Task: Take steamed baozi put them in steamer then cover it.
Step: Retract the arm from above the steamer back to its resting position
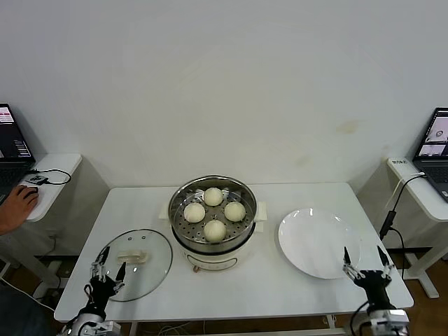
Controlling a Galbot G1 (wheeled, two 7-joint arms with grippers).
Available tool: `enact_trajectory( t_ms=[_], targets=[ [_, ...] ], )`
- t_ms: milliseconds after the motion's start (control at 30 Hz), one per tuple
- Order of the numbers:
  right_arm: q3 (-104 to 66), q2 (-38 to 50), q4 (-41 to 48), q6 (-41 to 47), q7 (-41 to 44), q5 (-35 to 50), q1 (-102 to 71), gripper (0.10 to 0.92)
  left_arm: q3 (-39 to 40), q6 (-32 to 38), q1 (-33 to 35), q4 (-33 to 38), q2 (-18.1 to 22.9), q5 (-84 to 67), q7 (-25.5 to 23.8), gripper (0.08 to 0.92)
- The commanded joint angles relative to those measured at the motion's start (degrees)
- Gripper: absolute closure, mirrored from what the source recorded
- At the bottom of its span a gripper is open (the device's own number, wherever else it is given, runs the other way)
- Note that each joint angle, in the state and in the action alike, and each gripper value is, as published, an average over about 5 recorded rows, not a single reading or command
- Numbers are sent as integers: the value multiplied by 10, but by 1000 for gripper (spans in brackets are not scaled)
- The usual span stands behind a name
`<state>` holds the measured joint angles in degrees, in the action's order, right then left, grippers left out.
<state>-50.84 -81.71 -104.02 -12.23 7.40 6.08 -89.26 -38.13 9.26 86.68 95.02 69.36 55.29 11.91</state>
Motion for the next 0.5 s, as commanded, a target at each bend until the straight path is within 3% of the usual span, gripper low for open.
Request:
enact_trajectory(
  t_ms=[33, 500],
  targets=[
    [-41, -26, -9, -8, 2, 6, -43, 202, 17, 1, -46, -51, -12, 113, -7, 177],
    [-36, -31, 4, -6, 12, 9, -47, 203, 45, -23, -133, -93, -27, 119, -28, 177]
  ],
)
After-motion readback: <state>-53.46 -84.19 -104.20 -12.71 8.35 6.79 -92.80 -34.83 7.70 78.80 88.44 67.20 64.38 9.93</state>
